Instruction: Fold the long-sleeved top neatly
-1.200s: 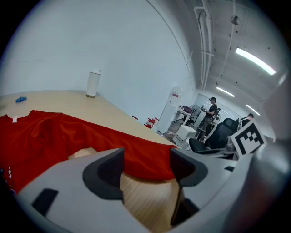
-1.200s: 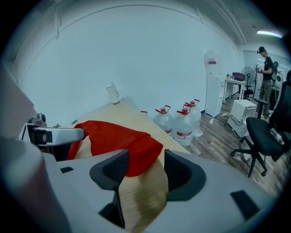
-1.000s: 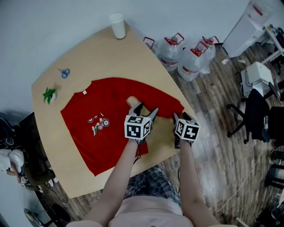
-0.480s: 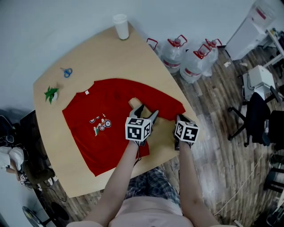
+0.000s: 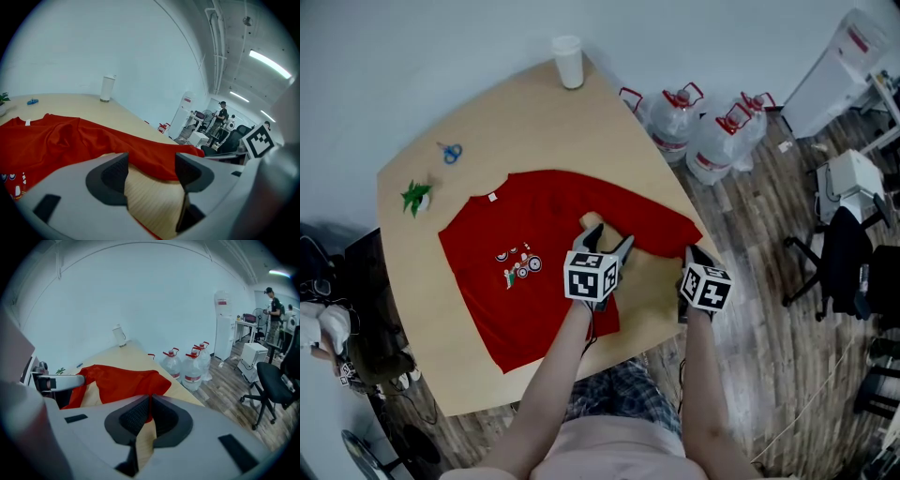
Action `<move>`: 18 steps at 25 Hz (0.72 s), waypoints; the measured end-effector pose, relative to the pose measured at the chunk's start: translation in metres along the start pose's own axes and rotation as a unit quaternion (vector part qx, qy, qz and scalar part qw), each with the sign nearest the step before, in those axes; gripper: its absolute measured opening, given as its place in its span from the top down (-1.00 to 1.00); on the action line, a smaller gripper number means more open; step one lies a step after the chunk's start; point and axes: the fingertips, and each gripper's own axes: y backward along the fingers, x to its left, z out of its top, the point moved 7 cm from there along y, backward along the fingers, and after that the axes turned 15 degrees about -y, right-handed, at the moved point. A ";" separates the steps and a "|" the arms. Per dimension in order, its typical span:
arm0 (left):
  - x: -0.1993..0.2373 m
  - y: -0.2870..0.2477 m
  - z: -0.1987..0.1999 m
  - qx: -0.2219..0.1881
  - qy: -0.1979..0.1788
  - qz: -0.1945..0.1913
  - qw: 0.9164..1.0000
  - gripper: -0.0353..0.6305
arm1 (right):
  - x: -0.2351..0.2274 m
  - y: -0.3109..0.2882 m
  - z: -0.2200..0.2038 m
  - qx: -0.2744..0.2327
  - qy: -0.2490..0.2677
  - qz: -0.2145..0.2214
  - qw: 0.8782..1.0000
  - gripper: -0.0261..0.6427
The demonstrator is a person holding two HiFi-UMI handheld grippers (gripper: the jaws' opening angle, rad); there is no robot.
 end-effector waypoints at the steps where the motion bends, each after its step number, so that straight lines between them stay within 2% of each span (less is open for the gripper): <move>1: 0.002 0.001 0.001 -0.001 0.001 0.003 1.000 -0.03 | 0.002 0.001 0.003 -0.004 0.001 0.003 1.000 0.85; 8: 0.024 0.020 0.006 -0.014 0.019 0.040 0.999 -0.04 | 0.027 0.007 0.029 -0.025 0.023 0.033 0.999 0.85; 18: 0.077 0.070 0.003 -0.034 0.050 0.111 0.992 -0.04 | 0.092 0.010 0.064 -0.052 0.062 0.115 0.990 0.85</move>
